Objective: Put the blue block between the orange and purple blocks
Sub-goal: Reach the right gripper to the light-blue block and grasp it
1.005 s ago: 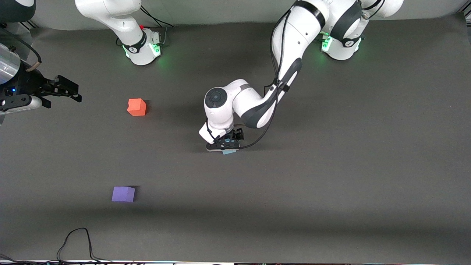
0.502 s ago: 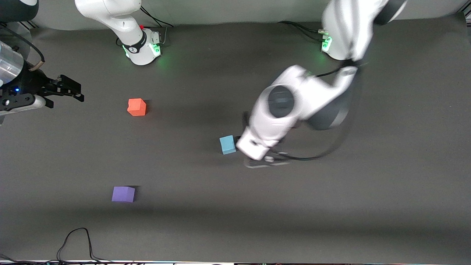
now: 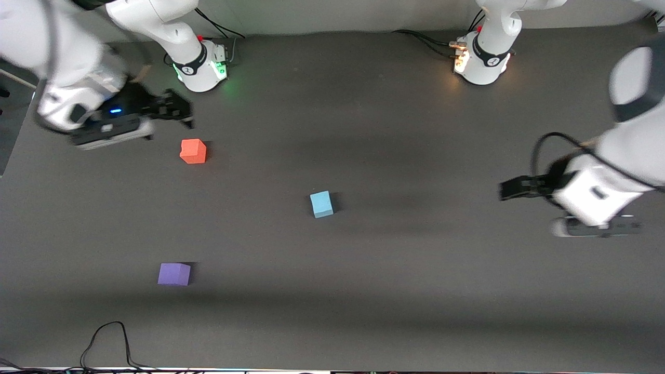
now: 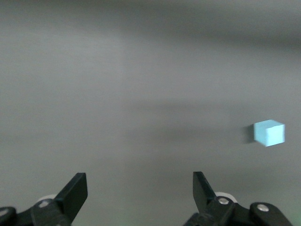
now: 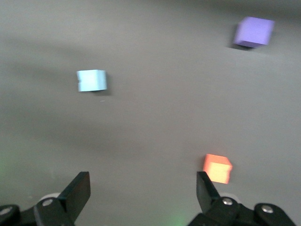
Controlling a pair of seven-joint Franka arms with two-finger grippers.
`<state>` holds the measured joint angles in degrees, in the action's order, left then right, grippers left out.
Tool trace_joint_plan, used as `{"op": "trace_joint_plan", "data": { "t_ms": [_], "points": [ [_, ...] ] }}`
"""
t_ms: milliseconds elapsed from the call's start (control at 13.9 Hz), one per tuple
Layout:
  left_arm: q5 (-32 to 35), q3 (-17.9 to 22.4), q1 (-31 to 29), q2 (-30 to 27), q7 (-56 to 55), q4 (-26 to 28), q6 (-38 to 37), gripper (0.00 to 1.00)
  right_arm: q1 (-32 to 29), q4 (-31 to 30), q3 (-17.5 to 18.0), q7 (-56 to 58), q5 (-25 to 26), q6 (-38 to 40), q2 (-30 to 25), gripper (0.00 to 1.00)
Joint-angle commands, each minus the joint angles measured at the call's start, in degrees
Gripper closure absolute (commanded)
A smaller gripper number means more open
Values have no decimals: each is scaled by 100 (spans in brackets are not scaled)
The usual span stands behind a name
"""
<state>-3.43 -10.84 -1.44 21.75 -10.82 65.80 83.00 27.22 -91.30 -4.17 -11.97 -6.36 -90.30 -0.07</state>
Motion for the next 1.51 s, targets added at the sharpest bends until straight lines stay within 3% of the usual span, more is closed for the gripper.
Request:
{"op": "trace_joint_plan", "data": {
  "t_ms": [0,144,502,646,718,789,933,1005,1220,1435],
  "points": [
    [132,-85,-504,-714,649,827,93,0,738,910,-75,-1030,-41,56,840,0],
    [228,-85,-707,-891,817,943,111,0,1117,1227,-66,-1579,-50,47,1245,0],
    [546,-76,-734,-1541,932,2013,777,0,1759,1246,-66,-2308,-41,-462,1746,0],
    [554,-76,-734,-1595,941,2068,831,0,1997,1211,-75,-2283,29,-515,1975,0],
    [546,-15,-726,-1621,950,2059,831,0,1997,1176,-75,-2257,29,-611,2072,0],
    [528,307,-543,-1665,967,2051,831,0,2058,1071,-75,-2257,47,-777,2168,0],
    [493,975,98,-1761,1133,2059,805,0,2112,695,-84,-2248,65,-1277,2231,0],
    [493,1066,170,-1814,1160,2085,788,0,2112,414,-84,-2239,195,-1663,2257,0],
    [502,1093,285,-1867,1152,2094,779,0,2094,-317,-75,-2204,469,-2797,2458,0],
    [502,1093,294,-2042,1152,2339,839,0,2077,-354,-93,-2187,626,-3536,3020,0]
  ]
}}
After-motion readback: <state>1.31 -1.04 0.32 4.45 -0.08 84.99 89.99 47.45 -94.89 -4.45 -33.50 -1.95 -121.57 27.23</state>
